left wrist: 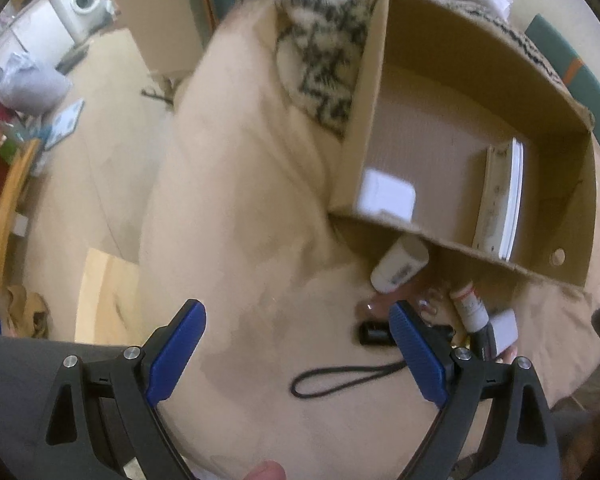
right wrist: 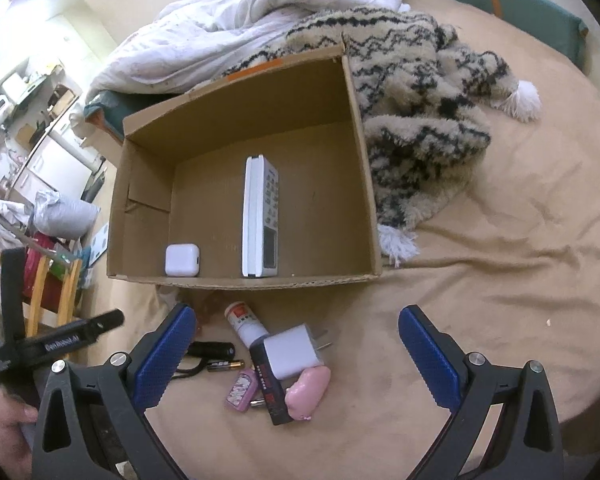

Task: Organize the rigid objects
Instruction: 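Lower the left tool onto the black flashlight and close on it, then lift the flashlight with the left tool while the right tool grasps the black lighter, then carry the flashlight into the box with the left tool while the right tool carries the lighter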

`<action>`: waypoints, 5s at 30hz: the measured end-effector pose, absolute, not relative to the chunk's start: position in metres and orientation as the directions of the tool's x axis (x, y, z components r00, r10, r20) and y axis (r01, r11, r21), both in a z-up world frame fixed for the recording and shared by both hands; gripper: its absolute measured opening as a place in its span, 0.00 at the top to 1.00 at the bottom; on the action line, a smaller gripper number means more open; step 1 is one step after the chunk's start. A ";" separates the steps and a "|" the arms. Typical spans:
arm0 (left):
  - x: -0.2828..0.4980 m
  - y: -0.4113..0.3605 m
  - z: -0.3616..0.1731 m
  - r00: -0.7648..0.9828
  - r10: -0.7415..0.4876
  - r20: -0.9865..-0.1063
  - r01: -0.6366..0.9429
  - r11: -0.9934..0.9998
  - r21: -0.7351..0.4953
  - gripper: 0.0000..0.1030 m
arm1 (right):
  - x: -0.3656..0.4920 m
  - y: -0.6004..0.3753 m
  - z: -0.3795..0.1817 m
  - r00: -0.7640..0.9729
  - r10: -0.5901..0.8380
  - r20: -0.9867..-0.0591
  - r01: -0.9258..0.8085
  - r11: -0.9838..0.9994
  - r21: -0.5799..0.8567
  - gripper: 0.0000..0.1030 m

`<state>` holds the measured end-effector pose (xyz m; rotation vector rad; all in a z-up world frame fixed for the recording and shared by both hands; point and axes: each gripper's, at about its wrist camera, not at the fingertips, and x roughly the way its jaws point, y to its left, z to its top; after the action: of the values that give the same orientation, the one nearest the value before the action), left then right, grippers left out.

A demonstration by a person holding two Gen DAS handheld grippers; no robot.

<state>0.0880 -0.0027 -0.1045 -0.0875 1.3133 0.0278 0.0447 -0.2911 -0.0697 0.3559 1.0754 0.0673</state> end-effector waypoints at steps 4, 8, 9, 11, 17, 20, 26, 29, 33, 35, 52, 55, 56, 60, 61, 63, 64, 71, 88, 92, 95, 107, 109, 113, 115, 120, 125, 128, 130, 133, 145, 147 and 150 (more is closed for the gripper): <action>0.087 -0.012 -0.114 0.231 -0.024 -0.973 -0.049 0.998 -0.036 0.11 | 0.050 -0.286 -0.073 0.466 0.222 -0.856 0.110 0.946 0.306 0.00; 0.081 -0.029 -0.130 0.182 -0.059 -0.982 -0.044 0.997 -0.069 0.11 | 0.052 -0.285 -0.079 0.438 0.243 -0.866 0.121 0.938 0.324 0.00; 0.079 -0.037 -0.135 0.165 -0.078 -0.983 -0.044 0.995 -0.087 0.11 | 0.053 -0.285 -0.081 0.430 0.250 -0.867 0.125 0.935 0.332 0.00; 0.076 -0.051 -0.146 0.123 -0.129 -0.984 -0.050 0.989 -0.136 0.06 | 0.055 -0.284 -0.083 0.418 0.267 -0.868 0.128 0.929 0.347 0.00; 0.081 -0.083 -0.175 0.076 -0.103 -0.992 -0.083 0.991 -0.110 0.04 | 0.057 -0.285 -0.081 0.422 0.280 -0.862 0.122 0.925 0.360 0.00; 0.086 -0.092 -0.190 0.046 -0.038 -0.998 -0.085 0.995 -0.042 0.01 | 0.058 -0.289 -0.081 0.418 0.300 -0.857 0.129 0.915 0.383 0.00; 0.093 -0.105 -0.199 0.067 0.036 -0.997 -0.064 0.997 0.032 0.00 | 0.060 -0.288 -0.082 0.408 0.310 -0.859 0.139 0.908 0.394 0.00; 0.095 -0.108 -0.201 0.061 0.042 -0.997 -0.064 0.997 0.038 0.01 | 0.060 -0.286 -0.080 0.411 0.310 -0.858 0.129 0.911 0.391 0.00; 0.101 -0.107 -0.199 0.051 0.033 -0.998 -0.051 0.998 0.031 0.12 | 0.060 -0.285 -0.082 0.407 0.306 -0.860 0.130 0.913 0.386 0.00; 0.107 -0.107 -0.194 0.050 0.036 -0.998 -0.033 0.999 0.034 0.16 | 0.060 -0.286 -0.083 0.405 0.303 -0.863 0.132 0.914 0.383 0.00; 0.082 -0.054 -0.094 0.230 0.037 -0.972 0.091 0.994 0.060 0.16 | 0.056 -0.293 -0.082 0.412 0.281 -0.867 0.152 0.917 0.369 0.00; 0.076 -0.042 -0.061 0.297 0.039 -0.954 0.083 0.994 0.066 0.16 | 0.056 -0.292 -0.081 0.412 0.277 -0.868 0.149 0.919 0.364 0.00; 0.073 -0.036 -0.050 0.323 0.037 -0.946 0.075 0.995 0.065 0.16 | 0.055 -0.291 -0.081 0.413 0.274 -0.869 0.149 0.920 0.361 0.00; 0.068 -0.018 -0.011 0.412 0.033 -0.911 0.036 0.998 0.052 0.16 | 0.053 -0.291 -0.081 0.414 0.258 -0.873 0.150 0.926 0.345 0.00; 0.067 -0.016 -0.006 0.427 0.031 -0.904 0.030 0.998 0.049 0.16 | 0.053 -0.291 -0.081 0.414 0.254 -0.874 0.152 0.927 0.342 0.00; 0.074 -0.006 0.007 0.458 0.029 -0.888 0.017 0.999 0.041 0.16 | 0.052 -0.292 -0.083 0.413 0.245 -0.877 0.158 0.929 0.334 0.00; 0.076 -0.003 0.011 0.471 0.027 -0.882 0.013 0.999 0.038 0.16 | 0.052 -0.293 -0.083 0.413 0.242 -0.878 0.160 0.930 0.332 0.00; 0.092 0.004 0.004 0.489 0.042 -0.871 0.013 0.998 0.055 0.16 | 0.052 -0.294 -0.089 0.406 0.231 -0.884 0.172 0.931 0.322 0.00; 0.098 -0.017 -0.058 0.341 0.003 -0.940 0.118 0.992 0.046 0.16 | 0.047 -0.258 -0.130 0.162 0.519 -0.839 0.102 0.837 0.537 0.52; 0.097 -0.015 -0.057 0.335 -0.012 -0.942 0.118 0.993 0.029 0.16 | 0.049 -0.242 -0.136 0.124 0.473 -0.873 0.068 0.873 0.483 0.55; 0.096 -0.013 -0.056 0.330 -0.022 -0.944 0.113 0.993 0.017 0.16 | 0.052 -0.232 -0.142 0.093 0.455 -0.886 0.044 0.887 0.460 0.55; 0.096 -0.011 -0.056 0.338 -0.011 -0.941 0.101 0.995 0.025 0.16 | 0.057 -0.193 -0.156 0.074 0.237 -0.969 -0.131 0.965 0.226 0.80; 0.096 -0.010 -0.058 0.334 -0.004 -0.942 0.097 0.995 0.030 0.16 | 0.056 -0.193 -0.151 0.082 0.261 -0.962 -0.132 0.960 0.249 0.80; 0.097 -0.006 -0.060 0.331 0.008 -0.944 0.088 0.995 0.039 0.16 | 0.049 -0.202 -0.132 0.123 0.296 -0.947 -0.119 0.952 0.282 0.80; 0.096 -0.004 -0.060 0.333 0.013 -0.943 0.083 0.996 0.043 0.16 | 0.044 -0.209 -0.121 0.151 0.319 -0.936 -0.104 0.946 0.306 0.80; 0.089 -0.001 -0.048 0.369 0.024 -0.929 0.085 0.995 0.059 0.16 | 0.035 -0.231 -0.081 0.273 0.356 -0.894 -0.086 0.934 0.346 0.80; 0.075 -0.001 -0.011 0.480 0.051 -0.876 0.068 0.993 0.095 0.16 | 0.035 -0.257 -0.038 0.386 0.350 -0.853 -0.092 0.935 0.342 0.80; 0.071 -0.002 0.008 0.525 0.061 -0.849 0.056 0.993 0.106 0.16 | 0.043 -0.267 -0.022 0.433 0.347 -0.832 -0.097 0.935 0.340 0.80; 0.072 -0.003 0.021 0.554 0.068 -0.830 0.049 0.992 0.114 0.16 | 0.048 -0.274 -0.009 0.463 0.345 -0.817 -0.099 0.936 0.339 0.80; 0.077 -0.006 0.043 0.598 0.071 -0.798 0.037 0.993 0.116 0.16 | 0.060 -0.279 0.004 0.501 0.335 -0.798 -0.098 0.938 0.332 0.80; 0.132 -0.054 0.055 0.683 0.060 -0.728 0.038 0.992 0.117 0.16 | 0.123 -0.289 -0.010 0.545 0.316 -0.777 -0.043 0.935 0.351 0.80; 0.141 -0.065 0.038 0.655 0.054 -0.754 0.059 0.991 0.122 0.16 | 0.128 -0.290 -0.029 0.522 0.323 -0.789 -0.022 0.930 0.367 0.80; 0.152 -0.084 0.013 0.633 0.059 -0.772 0.087 0.985 0.147 0.16 | 0.133 -0.290 -0.055 0.455 0.327 -0.828 0.007 0.929 0.370 0.80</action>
<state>0.1516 -0.0838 0.0125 0.1771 0.8867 -0.0161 0.1332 -0.2896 -0.0549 0.3440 1.0860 0.2025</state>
